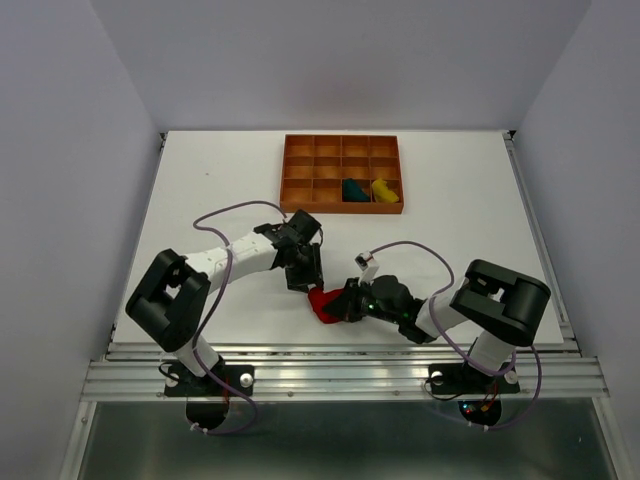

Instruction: Roll the socks

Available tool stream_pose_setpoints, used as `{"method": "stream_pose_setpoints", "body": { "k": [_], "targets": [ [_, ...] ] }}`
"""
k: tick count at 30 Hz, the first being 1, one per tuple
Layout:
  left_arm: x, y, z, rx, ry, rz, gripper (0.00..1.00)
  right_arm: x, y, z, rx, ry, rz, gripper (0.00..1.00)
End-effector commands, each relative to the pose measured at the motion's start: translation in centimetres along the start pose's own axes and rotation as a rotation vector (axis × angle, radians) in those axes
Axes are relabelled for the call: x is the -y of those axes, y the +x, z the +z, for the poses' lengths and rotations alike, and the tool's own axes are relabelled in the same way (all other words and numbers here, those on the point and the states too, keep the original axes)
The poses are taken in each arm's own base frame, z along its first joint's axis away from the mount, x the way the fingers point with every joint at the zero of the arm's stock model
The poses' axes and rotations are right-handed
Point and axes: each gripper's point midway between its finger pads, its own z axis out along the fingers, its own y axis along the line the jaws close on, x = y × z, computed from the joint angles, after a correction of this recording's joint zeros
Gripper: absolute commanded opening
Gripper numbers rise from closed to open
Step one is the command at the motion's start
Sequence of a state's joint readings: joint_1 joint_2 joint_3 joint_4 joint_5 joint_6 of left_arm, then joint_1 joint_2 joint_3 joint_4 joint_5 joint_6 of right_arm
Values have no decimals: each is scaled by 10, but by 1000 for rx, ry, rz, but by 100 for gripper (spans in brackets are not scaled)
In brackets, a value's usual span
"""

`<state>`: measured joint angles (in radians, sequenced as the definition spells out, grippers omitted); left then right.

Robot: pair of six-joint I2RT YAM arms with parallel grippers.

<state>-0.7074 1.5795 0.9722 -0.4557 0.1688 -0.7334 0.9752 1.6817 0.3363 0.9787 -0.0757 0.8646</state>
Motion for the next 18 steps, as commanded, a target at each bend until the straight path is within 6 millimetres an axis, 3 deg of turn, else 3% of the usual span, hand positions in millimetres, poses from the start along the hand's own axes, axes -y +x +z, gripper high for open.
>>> {"method": "stream_pose_setpoints", "body": {
  "k": [1, 15, 17, 18],
  "targets": [
    [-4, 12, 6, -35, -20, 8, 51, 15, -1, -3, 16, 47, 8, 1],
    [-7, 39, 14, -132, -32, 52, 49, 23, -8, -4, 45, 86, 17, 1],
    [-8, 33, 9, -116, -61, 63, 49, 25, -8, -4, 46, 95, 20, 1],
    [-19, 27, 6, -84, -130, 57, 50, 26, -7, -5, 42, 97, 23, 1]
  ]
}}
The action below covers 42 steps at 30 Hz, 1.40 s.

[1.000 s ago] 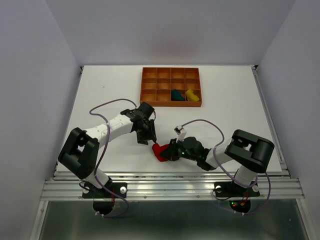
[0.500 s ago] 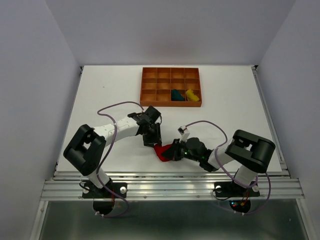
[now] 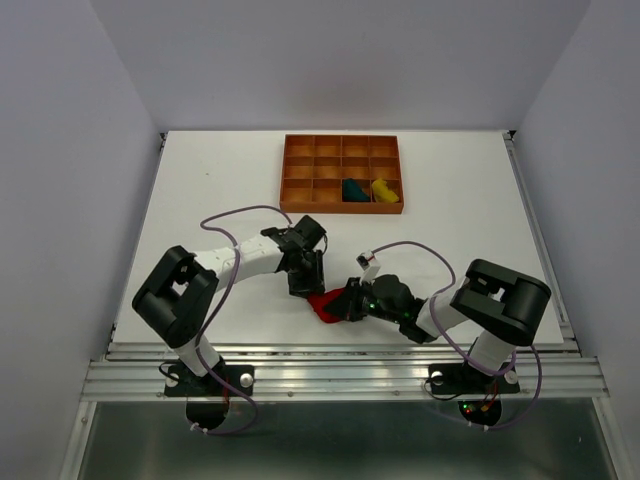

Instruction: Roll the socks

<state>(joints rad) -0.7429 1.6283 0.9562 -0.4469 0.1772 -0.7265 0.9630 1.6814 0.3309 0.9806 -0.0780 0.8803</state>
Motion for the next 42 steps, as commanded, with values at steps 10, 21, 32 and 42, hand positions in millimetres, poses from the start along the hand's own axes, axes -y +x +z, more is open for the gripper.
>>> {"method": "stream_pose_setpoints", "body": {
  "k": [10, 21, 32, 42],
  "targets": [
    [-9, -31, -33, 109, -181, -23, 52, 19, -4, -1, 25, 72, -15, 1],
    [9, 1, -16, 17, -11, -68, 52, 29, -12, -1, 78, 129, 3, 1],
    [19, 10, -1, -18, 28, -51, 49, 23, -16, -1, 90, 99, -16, 3],
    [-16, 4, 0, 47, -154, -98, 0, -9, -14, 4, -58, 51, -130, 38]
  ]
}}
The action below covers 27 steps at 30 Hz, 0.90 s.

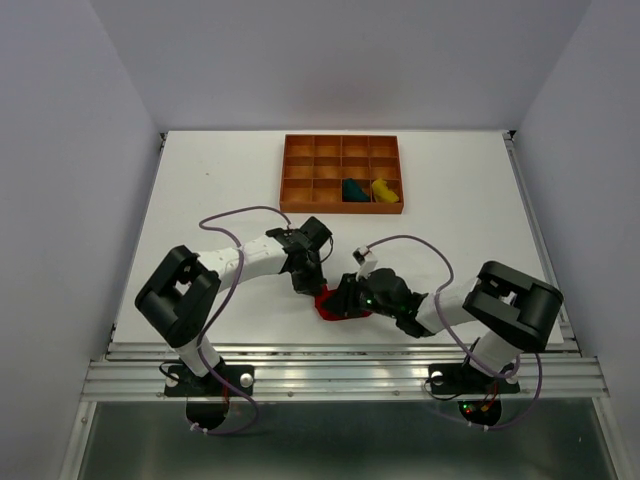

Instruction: Roll the socks

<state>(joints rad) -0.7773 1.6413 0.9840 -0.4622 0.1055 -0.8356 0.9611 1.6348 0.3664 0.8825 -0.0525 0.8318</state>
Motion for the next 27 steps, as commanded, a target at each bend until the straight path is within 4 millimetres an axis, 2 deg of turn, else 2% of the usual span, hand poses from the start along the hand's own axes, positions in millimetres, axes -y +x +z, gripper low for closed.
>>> {"method": "stream_pose_setpoints", "body": {
  "k": [1, 2, 3, 6, 8, 9, 10, 11, 12, 14, 15, 20, 21, 23, 24, 25, 27],
  "targets": [
    [-24, 7, 1, 7, -120, -28, 0, -11, -6, 1, -85, 19, -88, 41],
    [-25, 7, 2, 3, -121, -27, 0, -21, -12, -3, -75, -1, -93, 43],
    [-26, 6, 4, 9, -127, -28, 0, -21, -12, -7, -90, 9, -97, 49],
    [-31, 2, 5, 32, -158, -46, 0, -31, -25, -20, -63, 13, -99, 51],
    [-31, -2, 2, 50, -170, -47, 0, -19, -24, -34, -80, 99, -93, 50],
    [-31, -2, 2, 51, -169, -47, 0, -17, -28, -33, -62, 116, -90, 50],
    [-31, -4, -2, 64, -167, -43, 0, -5, -30, -41, -53, 197, -85, 49],
    [-30, -7, -3, 75, -168, -41, 0, 10, -21, -50, -93, 267, -86, 46],
    [-30, -8, -5, 85, -169, -38, 0, 17, -21, -54, -94, 310, -78, 38],
    [-29, -10, -10, 94, -169, -38, 0, 30, -24, -59, -85, 397, -73, 29],
    [-31, -13, -13, 111, -179, -37, 0, 46, -17, -66, -112, 476, -66, 26],
    [-30, -15, -19, 131, -172, -47, 0, 68, -13, -56, -122, 580, -79, 20],
    [-31, -15, -19, 137, -174, -47, 0, 64, -20, -50, -102, 582, -84, 19],
    [-31, -17, -23, 152, -167, -53, 0, 79, -25, -42, -99, 643, -128, 18],
    [-32, -18, -25, 163, -169, -55, 0, 75, -34, -34, -84, 641, -152, 17],
    [-32, -18, -26, 167, -169, -59, 0, 79, -39, -30, -82, 657, -155, 17],
    [-31, -19, -27, 178, -164, -57, 0, 79, -40, -20, -91, 656, -178, 16]
  ]
}}
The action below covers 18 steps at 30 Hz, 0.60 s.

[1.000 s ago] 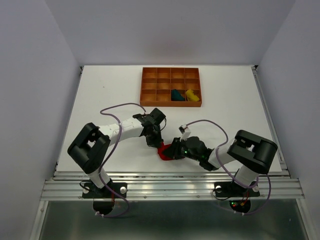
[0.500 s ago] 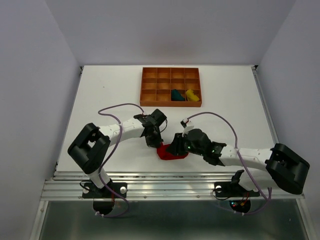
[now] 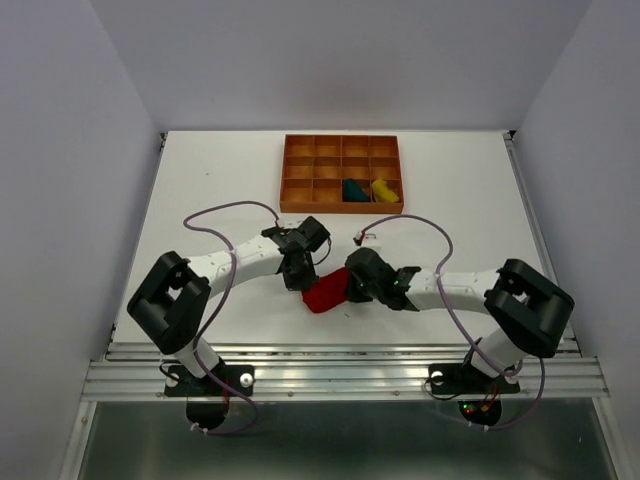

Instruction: Roll the socks

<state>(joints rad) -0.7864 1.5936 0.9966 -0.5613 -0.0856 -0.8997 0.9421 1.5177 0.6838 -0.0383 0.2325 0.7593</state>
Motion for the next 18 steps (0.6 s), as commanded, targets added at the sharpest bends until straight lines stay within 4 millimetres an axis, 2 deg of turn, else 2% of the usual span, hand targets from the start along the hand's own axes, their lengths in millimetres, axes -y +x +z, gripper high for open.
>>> {"method": "stream_pose_setpoints", "body": {
  "k": [1, 3, 4, 6, 7, 8, 11, 12, 14, 16, 18],
  "targets": [
    [-9, -5, -11, 51, -24, -6, 0, 15, -20, 24, 34, 111, -72, 16],
    [-13, -3, -7, 47, -43, -10, 0, 12, -26, 34, 35, 106, -94, 15],
    [-15, -1, -2, 34, -60, -5, 0, 20, -28, 43, 29, 128, -116, 15],
    [-19, 1, 3, 24, -93, -13, 0, 11, -38, 50, 34, 101, -147, 14],
    [-24, 3, 8, 7, -129, -16, 0, 15, -42, 56, 32, 108, -183, 14],
    [-28, 4, 11, 2, -156, -28, 0, 7, -57, 60, 63, 87, -183, 14],
    [-35, 0, 16, 11, -203, -114, 0, 12, -66, 68, 57, 93, -214, 14],
    [-34, -3, 16, 18, -203, -137, 0, 15, -71, 69, 61, 95, -210, 14],
    [-31, -10, 16, 44, -194, -207, 0, 11, -68, 68, 40, 60, -265, 17],
    [-24, -13, 16, 49, -179, -249, 0, -1, -69, 61, 49, -31, -374, 18],
    [-19, -14, 17, 42, -161, -259, 0, -21, -73, 46, 75, -155, -425, 22]
  ]
}}
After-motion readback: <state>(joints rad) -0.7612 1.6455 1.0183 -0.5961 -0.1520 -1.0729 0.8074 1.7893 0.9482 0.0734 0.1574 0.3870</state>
